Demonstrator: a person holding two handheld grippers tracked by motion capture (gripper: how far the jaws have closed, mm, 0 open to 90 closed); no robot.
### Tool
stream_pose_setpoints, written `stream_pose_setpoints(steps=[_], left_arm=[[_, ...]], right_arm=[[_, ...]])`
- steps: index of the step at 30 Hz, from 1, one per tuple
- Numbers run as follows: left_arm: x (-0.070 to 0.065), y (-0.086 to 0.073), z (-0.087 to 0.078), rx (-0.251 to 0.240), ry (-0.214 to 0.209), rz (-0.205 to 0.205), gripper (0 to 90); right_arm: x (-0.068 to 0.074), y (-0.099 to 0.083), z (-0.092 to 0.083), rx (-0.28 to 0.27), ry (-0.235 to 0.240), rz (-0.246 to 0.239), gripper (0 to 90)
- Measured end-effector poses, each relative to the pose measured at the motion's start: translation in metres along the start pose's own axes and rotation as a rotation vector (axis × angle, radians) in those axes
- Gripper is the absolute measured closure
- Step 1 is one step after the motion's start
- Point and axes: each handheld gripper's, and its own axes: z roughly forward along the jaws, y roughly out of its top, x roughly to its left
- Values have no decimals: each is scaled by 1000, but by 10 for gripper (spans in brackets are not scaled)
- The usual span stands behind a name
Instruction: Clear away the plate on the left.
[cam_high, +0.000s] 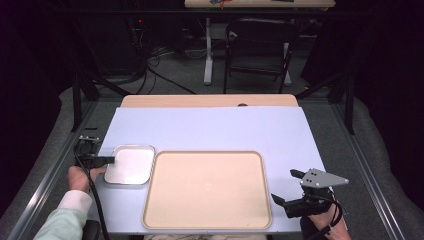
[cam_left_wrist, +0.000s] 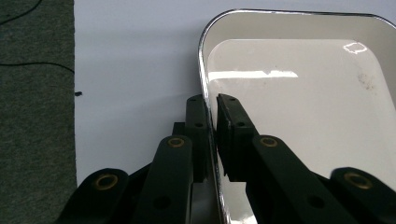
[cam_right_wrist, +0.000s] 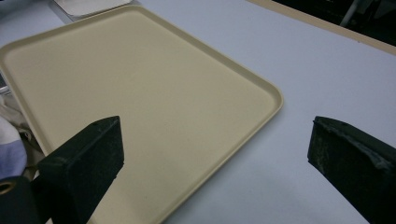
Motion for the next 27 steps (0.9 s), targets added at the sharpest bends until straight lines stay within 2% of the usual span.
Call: stream_pose_setpoints(steps=[3, 11, 14, 18, 27], left_arm=[[3, -1, 0, -6, -22, -15, 839], [5, -3, -2, -23, -42, -36, 850], [5, -2, -5, -26, -47, -31, 853], [6, -1, -10, -52, -63, -43, 873], [1, 0, -21, -87, -50, -11, 879]], right_arm=[[0, 0, 0, 0, 0, 0, 30], [0, 0, 0, 1, 1, 0, 31], [0, 0, 0, 2, 1, 0, 31], [0, 0, 0, 2, 1, 0, 32], [0, 0, 0, 6, -3, 0, 35]])
